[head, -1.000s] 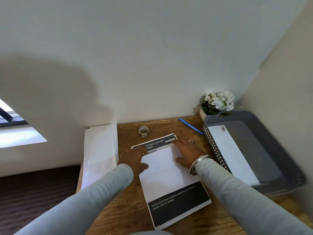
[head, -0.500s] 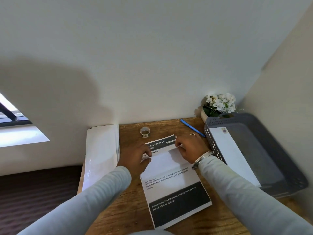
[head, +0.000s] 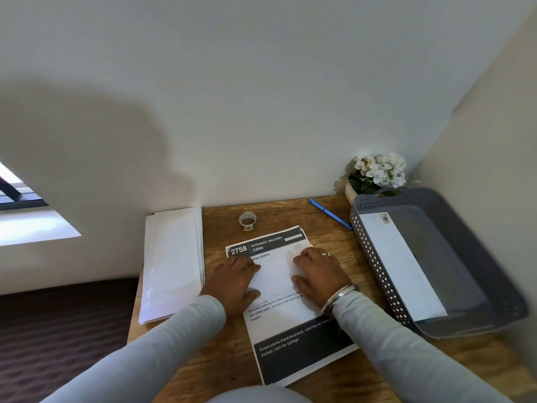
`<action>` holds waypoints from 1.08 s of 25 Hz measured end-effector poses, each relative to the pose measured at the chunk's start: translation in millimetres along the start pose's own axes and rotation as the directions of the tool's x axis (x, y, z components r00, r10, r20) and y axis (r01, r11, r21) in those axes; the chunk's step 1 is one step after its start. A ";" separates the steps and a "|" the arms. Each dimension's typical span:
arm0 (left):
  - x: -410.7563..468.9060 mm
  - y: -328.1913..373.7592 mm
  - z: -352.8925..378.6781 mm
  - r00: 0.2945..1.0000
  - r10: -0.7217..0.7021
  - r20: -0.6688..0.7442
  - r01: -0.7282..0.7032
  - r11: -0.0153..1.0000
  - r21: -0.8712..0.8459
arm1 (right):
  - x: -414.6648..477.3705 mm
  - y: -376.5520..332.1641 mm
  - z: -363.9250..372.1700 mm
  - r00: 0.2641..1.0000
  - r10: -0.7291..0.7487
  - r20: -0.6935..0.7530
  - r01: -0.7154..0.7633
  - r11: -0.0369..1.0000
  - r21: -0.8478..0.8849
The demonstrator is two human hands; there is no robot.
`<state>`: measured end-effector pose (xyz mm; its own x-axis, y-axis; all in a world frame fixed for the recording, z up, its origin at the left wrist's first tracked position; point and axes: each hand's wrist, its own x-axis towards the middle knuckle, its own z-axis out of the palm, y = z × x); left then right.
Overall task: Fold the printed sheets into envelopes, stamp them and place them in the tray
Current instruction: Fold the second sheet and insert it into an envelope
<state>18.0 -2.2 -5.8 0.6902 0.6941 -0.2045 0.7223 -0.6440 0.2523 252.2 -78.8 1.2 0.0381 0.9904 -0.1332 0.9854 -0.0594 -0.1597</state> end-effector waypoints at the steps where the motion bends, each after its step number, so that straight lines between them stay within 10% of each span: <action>1: -0.4 2.0 1.0 1.000 -0.008 0.000 0.008 1.000 0.029 | 0.0 -9.3 2.6 1.000 -0.002 -0.011 0.002 1.000 -0.010; 27: 0.1 4.6 2.6 1.000 -0.009 -0.002 0.009 0.996 0.088 | 2.3 -49.3 30.2 0.997 -0.035 0.065 0.039 0.997 -0.059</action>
<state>21.5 -5.9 -7.1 0.6838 0.7004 -0.2047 0.7294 -0.6636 0.1660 198.7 -77.4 -20.8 -0.0073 0.9816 -0.1908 0.9942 -0.0133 -0.1067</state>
